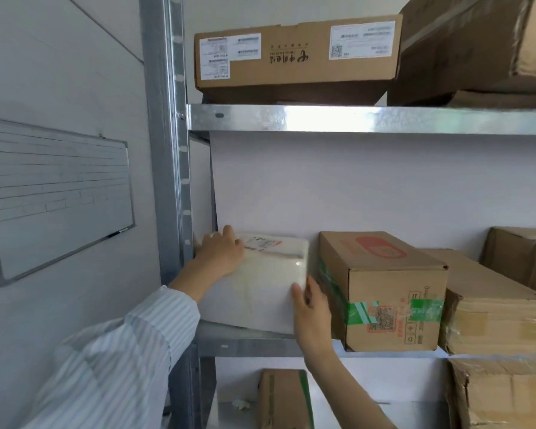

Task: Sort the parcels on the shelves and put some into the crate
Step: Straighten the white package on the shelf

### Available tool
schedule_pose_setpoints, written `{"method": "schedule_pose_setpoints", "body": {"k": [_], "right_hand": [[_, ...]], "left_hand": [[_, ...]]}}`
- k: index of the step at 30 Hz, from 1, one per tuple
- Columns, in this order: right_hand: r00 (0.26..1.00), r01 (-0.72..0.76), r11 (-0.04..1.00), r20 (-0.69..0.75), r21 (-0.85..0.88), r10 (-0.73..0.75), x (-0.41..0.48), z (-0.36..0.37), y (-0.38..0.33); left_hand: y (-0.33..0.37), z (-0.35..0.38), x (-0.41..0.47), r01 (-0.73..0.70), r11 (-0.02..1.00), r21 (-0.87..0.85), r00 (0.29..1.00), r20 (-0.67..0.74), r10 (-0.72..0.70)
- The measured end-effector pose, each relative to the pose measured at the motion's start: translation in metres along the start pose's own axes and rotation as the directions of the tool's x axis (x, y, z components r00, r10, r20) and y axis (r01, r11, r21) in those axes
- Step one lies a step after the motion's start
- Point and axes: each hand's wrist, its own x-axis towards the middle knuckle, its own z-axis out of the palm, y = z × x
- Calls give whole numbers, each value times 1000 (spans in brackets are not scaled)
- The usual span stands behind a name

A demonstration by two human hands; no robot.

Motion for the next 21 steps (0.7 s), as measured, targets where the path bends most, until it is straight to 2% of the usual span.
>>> {"method": "schedule_pose_setpoints", "body": {"k": [4,6,8,11,14,17,19,21], "right_hand": [[989,-128,990,-73,59,132,24,-11,-2],[950,-269,949,-115,165,290,31,-4,-8],[905,-379,885,-91,269,415,26,13,-20],[920,-381,837,74,393,385,16,41,-33],[922,-385,835,117,393,370,15,49,-37],[922,-382,845,91,374,376,23,46,-33],[923,-372,843,59,388,380,27,43,-34],[923,-366,840,41,401,383,30,40,-36]], "left_hand": [[3,-2,-15,-106,988,111,994,-18,108],[5,-3,-23,-158,963,216,987,2,162],[3,-4,-29,-225,898,378,970,3,242],[-4,-3,-33,-224,844,488,953,-72,295],[-1,-6,-43,-192,834,517,922,-195,333],[5,-15,-49,-252,884,394,861,-324,391],[3,-20,-41,-328,936,125,874,-337,351],[0,-19,-26,-335,935,-113,916,-270,296]]}}
